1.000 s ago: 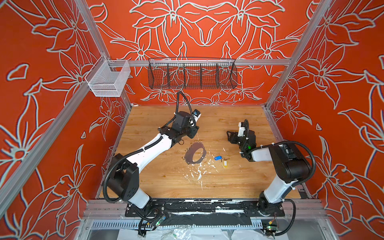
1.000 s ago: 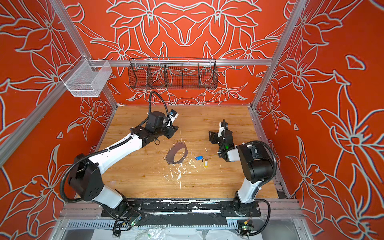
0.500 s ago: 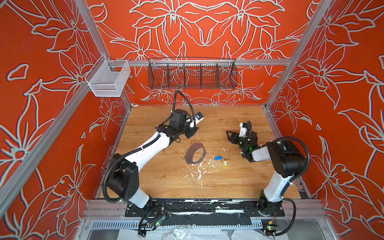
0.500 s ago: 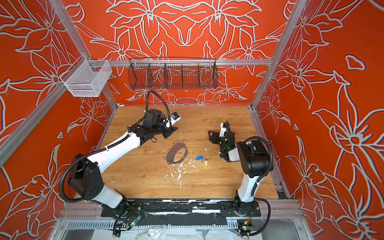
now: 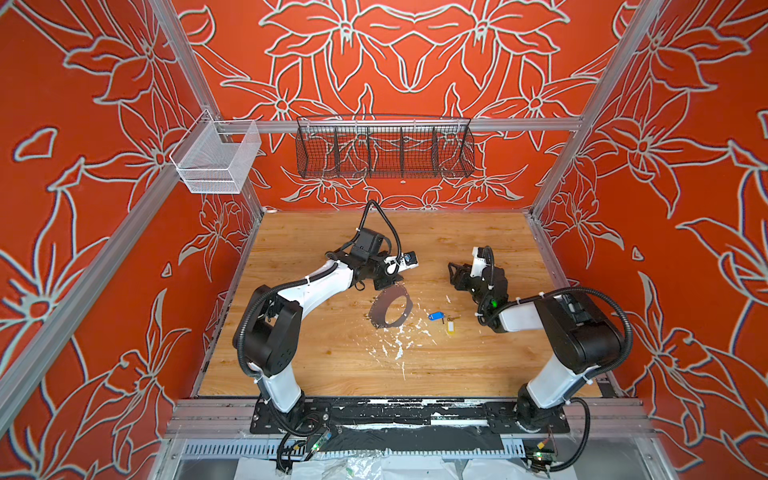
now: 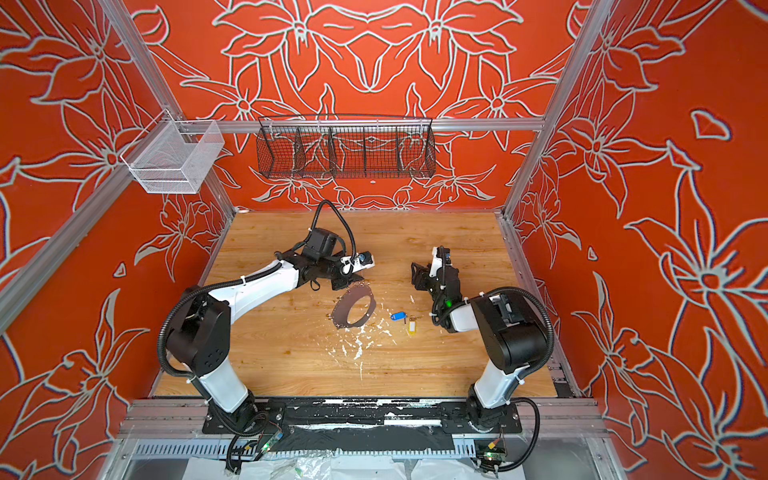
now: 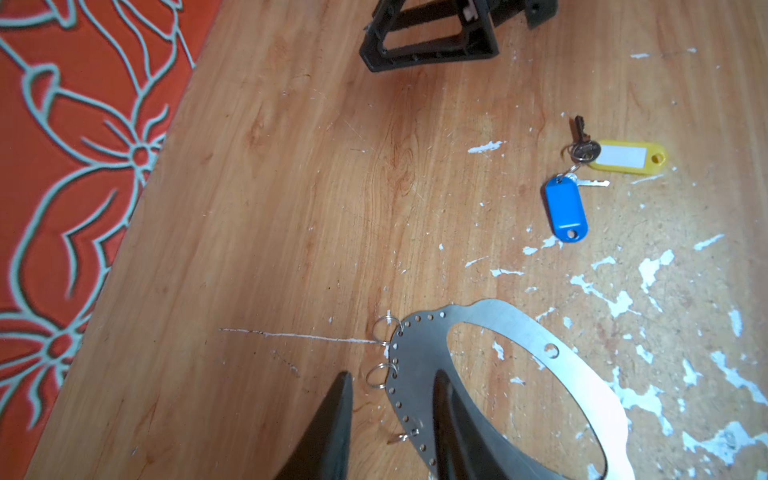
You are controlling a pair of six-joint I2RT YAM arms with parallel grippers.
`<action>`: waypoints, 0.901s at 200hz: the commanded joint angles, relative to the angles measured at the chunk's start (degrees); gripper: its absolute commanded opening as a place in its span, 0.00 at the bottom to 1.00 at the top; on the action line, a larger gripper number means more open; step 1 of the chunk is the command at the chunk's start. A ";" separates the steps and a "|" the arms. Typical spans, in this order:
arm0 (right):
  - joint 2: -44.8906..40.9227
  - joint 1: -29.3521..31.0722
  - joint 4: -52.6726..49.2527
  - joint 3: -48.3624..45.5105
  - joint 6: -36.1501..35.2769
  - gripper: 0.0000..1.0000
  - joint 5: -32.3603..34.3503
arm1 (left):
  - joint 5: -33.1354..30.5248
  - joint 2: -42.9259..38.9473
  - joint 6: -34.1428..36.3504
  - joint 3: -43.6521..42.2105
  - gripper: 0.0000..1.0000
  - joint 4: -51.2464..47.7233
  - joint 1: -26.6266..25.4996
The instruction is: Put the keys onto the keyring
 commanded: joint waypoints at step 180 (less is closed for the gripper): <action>-1.95 3.32 -1.01 0.33 -5.26 0.68 6.43 | 2.07 27.41 21.19 32.10 0.30 -26.32 0.37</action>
